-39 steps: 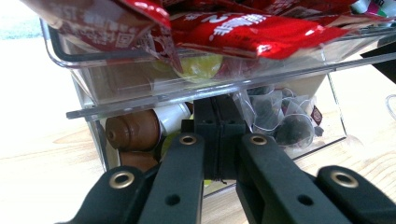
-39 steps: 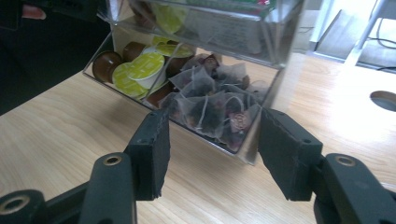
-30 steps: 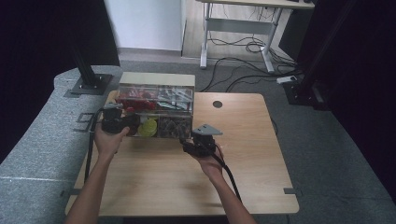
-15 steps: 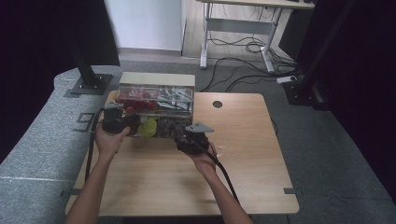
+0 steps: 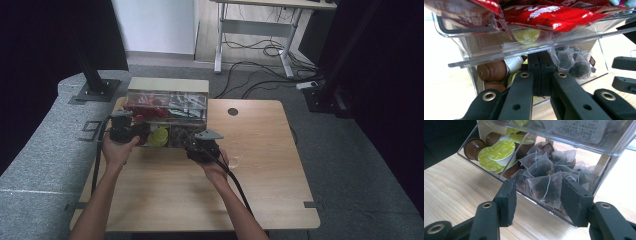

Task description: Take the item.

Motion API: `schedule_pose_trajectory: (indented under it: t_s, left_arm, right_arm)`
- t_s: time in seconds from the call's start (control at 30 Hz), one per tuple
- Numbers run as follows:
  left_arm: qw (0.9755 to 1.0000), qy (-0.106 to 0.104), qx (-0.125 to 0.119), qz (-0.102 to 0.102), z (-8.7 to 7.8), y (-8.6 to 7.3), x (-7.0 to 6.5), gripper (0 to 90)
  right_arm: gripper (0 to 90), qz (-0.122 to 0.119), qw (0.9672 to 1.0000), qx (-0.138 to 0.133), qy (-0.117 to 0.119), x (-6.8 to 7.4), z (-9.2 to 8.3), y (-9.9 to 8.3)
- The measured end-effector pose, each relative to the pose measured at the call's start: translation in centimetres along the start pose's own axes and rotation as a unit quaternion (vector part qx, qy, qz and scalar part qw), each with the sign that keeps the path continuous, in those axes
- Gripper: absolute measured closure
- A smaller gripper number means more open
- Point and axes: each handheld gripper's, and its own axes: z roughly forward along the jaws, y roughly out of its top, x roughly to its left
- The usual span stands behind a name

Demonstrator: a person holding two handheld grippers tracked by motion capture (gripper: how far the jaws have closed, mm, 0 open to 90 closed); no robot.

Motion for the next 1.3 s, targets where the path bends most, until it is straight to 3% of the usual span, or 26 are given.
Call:
schedule_pose_trajectory:
  t_s: [0.47, 0.9, 1.0, 1.03, 1.07, 1.1, 1.17, 1.3]
  left_arm:
    - [1.0, -0.003, 0.001, -0.002, 0.2, 0.0, -0.1, 89.4]
    - [1.0, -0.005, 0.001, -0.003, 0.3, 0.0, -0.1, 89.4]
    - [1.0, -0.006, 0.0, -0.003, 0.3, 0.0, -0.1, 89.4]
    - [1.0, -0.006, 0.001, -0.003, 0.3, 0.0, -0.1, 89.4]
    - [1.0, -0.006, 0.001, -0.003, 0.3, 0.0, -0.1, 89.4]
    - [1.0, -0.006, 0.001, -0.003, 0.3, 0.0, -0.1, 89.3]
    - [1.0, -0.006, 0.0, -0.002, 0.3, -0.1, 0.0, 89.3]
    - [1.0, -0.005, 0.0, -0.002, 0.2, -0.1, 0.0, 89.2]
  right_arm:
    - [47.1, -0.005, 0.9999, 0.008, -0.007, 0.2, 1.8, 0.3]
    - [54.0, -0.018, 0.9995, 0.016, -0.021, 0.4, 3.1, 0.7]
    - [68.4, -0.015, 0.9991, 0.019, -0.036, 0.2, 3.5, 0.5]
    - [68.4, -0.015, 0.9991, 0.019, -0.036, 0.2, 3.5, 0.5]
    - [75.6, -0.015, 0.9991, 0.021, -0.035, 0.0, 3.5, 0.5]
    - [75.6, -0.015, 0.9991, 0.021, -0.035, 0.0, 3.5, 0.5]
    - [85.5, -0.012, 0.9994, 0.017, -0.029, -0.1, 3.3, 0.6]
    - [88.1, -0.01, 0.9995, 0.014, -0.027, -0.3, 3.0, 0.6]
